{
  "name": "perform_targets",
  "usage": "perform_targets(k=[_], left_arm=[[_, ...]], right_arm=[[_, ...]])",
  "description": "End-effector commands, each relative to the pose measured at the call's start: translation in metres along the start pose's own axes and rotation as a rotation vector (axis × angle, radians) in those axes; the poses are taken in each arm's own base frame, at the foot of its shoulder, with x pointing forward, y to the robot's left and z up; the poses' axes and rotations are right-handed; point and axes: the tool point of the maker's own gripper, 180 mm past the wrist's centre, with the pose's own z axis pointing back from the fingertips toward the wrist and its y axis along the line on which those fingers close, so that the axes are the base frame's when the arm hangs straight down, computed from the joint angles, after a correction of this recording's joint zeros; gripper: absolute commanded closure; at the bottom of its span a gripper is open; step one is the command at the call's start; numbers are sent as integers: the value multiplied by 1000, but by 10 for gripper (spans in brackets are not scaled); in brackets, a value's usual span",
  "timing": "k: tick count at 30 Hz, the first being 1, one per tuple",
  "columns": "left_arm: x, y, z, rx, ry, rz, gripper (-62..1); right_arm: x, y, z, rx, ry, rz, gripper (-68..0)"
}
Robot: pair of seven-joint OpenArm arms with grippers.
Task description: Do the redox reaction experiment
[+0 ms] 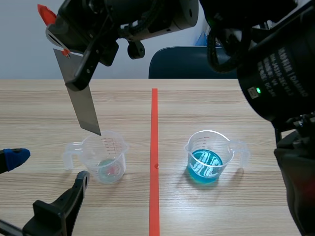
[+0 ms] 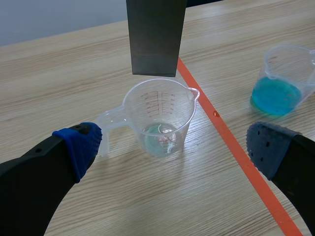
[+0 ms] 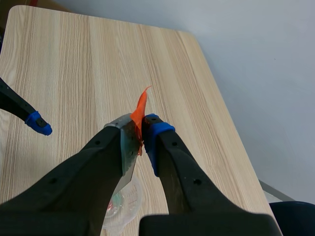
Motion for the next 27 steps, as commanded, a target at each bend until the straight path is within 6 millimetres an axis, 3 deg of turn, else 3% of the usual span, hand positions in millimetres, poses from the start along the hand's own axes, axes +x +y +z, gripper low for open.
perform_targets(k=[1, 11, 27], left_arm=[[6, -2, -1, -4, -25, 6, -623], [6, -2, -1, -4, -25, 6, -623], [6, -2, -1, -4, -25, 6, -623]], right_arm=[[12, -3, 2, -4, -31, 34, -6], [10, -3, 2, -4, -27, 31, -6], [-12, -9, -8, -4, -1, -23, -6]])
